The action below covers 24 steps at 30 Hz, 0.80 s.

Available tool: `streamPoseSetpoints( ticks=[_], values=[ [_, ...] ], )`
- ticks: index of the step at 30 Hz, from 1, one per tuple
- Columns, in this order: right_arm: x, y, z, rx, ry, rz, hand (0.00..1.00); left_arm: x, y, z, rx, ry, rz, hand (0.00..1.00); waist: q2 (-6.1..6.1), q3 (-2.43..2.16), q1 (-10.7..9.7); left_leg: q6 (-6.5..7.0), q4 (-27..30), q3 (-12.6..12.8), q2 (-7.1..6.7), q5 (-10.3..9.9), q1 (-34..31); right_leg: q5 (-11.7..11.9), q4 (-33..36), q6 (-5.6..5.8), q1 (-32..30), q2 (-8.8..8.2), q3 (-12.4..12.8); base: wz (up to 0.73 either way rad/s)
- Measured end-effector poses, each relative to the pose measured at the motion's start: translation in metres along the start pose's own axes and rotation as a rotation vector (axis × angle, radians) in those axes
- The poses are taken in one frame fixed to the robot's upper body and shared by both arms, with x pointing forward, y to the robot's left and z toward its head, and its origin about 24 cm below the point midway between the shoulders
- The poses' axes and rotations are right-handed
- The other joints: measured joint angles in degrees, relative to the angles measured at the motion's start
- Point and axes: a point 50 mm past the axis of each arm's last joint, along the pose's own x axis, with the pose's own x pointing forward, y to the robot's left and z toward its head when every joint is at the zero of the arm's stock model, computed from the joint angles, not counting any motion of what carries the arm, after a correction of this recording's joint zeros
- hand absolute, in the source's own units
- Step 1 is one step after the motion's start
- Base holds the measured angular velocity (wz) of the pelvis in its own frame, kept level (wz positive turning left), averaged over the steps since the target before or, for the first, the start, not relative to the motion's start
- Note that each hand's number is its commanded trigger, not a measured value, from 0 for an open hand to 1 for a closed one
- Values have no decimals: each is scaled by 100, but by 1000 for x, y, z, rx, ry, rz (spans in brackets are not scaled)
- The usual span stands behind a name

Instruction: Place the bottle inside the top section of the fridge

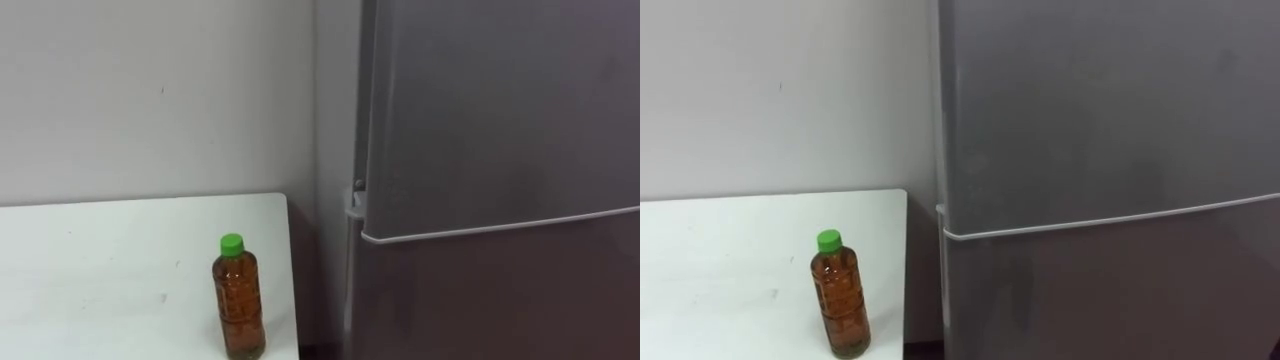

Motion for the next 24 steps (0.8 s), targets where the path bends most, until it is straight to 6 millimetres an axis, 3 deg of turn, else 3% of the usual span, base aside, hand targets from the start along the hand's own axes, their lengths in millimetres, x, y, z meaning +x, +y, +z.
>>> streamPoseSetpoints(
  ticks=[5,7,10,15,24],
  values=[
    [0,-3,1,4,-4,-12,0,1,3,1,-90,23,29,0,74,0,5,3,3,2,0,-3,1,0,1,0,-2,-3,3,0],
    [0,-4,2,9,-5,-15,0,2,6,9,-157,3,41,0,152,-28,5,2,13,-33,-3,-3,0,0,1,0,16,-3,-23,7],
    [-1,-7,1,29,-8,-25,0,3,14,21,-275,-22,77,0,174,-24,16,2,36,-105,-14,-2,14,-3,5,0,60,-2,-44,10],
    [-4,-21,5,45,-25,-53,0,5,26,37,-428,-58,152,0,363,14,50,6,-29,-108,-27,-2,113,-17,21,9,91,6,61,-7],
    [-6,-25,4,48,-35,-73,0,-7,55,88,-715,-262,295,0,349,-2,78,6,-9,-110,-31,-3,104,-20,34,6,49,8,87,-2]
  ],
)
